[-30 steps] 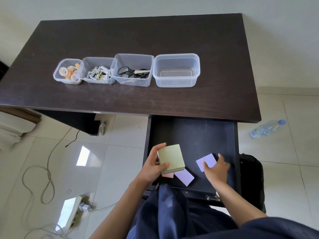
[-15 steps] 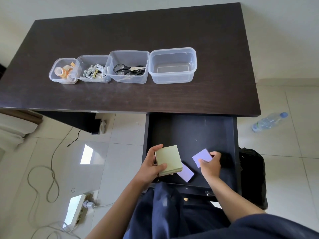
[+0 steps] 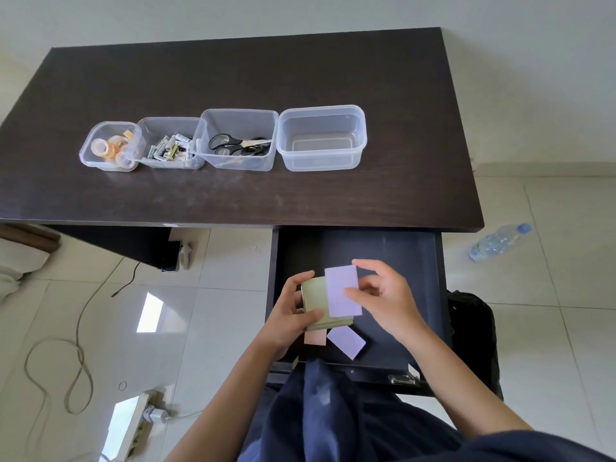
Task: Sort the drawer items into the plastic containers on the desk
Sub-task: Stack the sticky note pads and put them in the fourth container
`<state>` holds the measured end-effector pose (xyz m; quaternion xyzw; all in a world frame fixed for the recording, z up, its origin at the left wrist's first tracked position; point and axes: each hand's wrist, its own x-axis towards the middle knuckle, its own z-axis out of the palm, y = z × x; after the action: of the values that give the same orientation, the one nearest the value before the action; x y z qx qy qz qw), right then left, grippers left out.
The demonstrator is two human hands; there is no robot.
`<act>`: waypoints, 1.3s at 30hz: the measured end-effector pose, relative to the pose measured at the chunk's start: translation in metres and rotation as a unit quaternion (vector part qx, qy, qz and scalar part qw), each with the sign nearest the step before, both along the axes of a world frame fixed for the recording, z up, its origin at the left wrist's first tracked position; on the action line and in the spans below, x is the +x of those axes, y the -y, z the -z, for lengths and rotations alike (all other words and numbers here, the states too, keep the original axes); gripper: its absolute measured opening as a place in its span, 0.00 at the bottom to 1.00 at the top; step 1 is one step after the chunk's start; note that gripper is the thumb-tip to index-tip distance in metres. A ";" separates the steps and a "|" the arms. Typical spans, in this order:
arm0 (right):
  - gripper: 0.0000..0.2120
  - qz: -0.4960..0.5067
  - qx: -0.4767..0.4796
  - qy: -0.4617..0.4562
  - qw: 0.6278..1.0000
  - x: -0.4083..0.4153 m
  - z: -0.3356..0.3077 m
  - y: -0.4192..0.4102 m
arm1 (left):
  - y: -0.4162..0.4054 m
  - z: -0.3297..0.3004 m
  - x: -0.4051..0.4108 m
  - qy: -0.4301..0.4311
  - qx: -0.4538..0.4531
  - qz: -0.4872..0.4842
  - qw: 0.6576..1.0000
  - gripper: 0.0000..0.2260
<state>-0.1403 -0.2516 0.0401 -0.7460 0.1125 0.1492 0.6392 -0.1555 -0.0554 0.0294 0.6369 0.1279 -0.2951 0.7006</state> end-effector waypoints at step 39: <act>0.30 -0.053 -0.057 0.007 0.997 0.017 0.033 -0.038 | 0.020 0.003 0.039 0.038 0.028 0.008 0.999 0.26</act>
<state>-0.1231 -0.2138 0.0070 -0.7874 0.0765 0.1708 0.5873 -0.1163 -0.0756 0.0262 0.6681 0.1040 -0.2726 0.6845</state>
